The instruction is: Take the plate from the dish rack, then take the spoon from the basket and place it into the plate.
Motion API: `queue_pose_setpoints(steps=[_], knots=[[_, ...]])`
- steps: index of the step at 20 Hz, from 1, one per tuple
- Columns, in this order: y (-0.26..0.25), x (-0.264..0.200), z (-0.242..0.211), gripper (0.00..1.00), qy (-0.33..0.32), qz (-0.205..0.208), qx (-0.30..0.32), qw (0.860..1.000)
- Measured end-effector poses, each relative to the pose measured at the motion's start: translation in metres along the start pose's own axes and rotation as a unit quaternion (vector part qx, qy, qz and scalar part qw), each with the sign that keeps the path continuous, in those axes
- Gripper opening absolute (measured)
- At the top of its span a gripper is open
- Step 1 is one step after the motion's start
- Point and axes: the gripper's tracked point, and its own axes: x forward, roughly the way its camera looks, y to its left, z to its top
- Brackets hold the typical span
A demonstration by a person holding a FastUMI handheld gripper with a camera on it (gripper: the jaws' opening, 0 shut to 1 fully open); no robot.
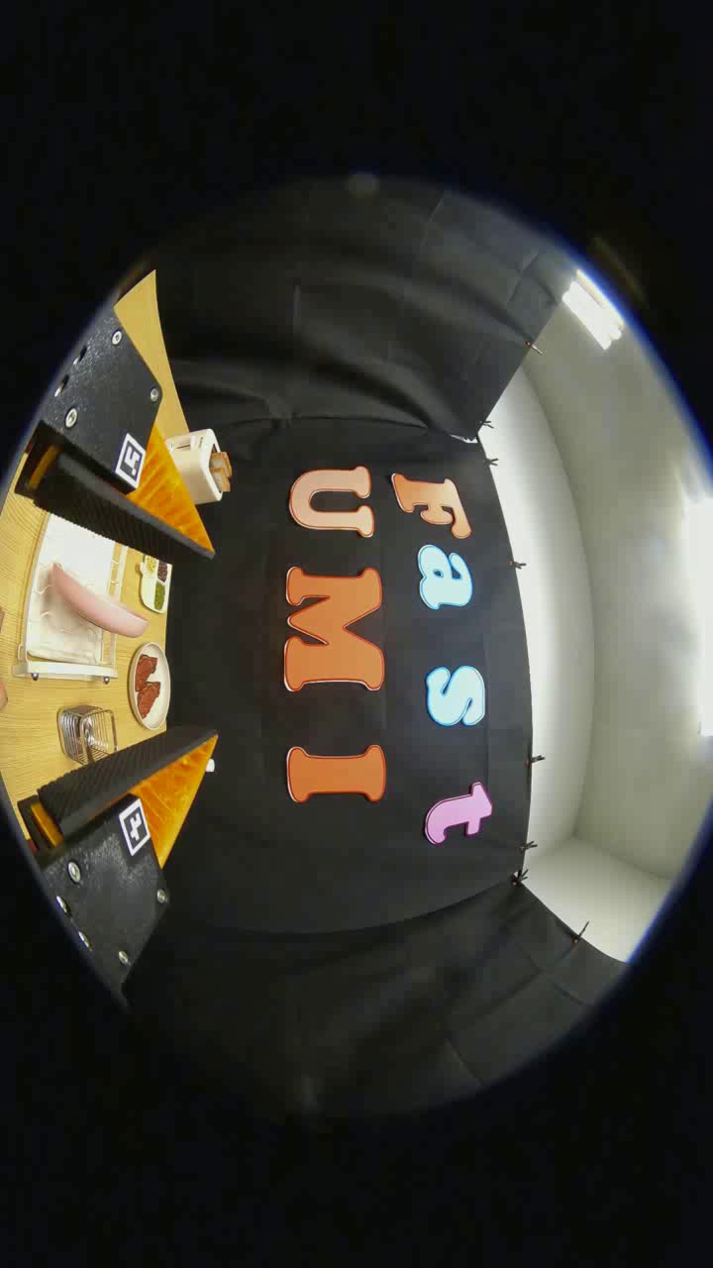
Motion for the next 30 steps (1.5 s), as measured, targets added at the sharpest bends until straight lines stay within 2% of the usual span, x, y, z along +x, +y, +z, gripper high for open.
queue_pose_setpoints(steps=[6, 17, 22, 27, 30], knots=[[-0.007, -0.001, 0.001, 0.98, -0.003, -0.010, -0.008, 1.000], [0.011, 0.012, -0.010, 0.98, 0.032, 0.024, 0.005, 0.999], [0.027, 0.031, -0.045, 0.98, 0.114, 0.056, 0.033, 0.991], [0.040, 0.049, -0.095, 0.98, 0.228, 0.081, 0.028, 0.970], [0.043, 0.066, -0.114, 0.98, 0.279, 0.081, 0.034, 0.956]])
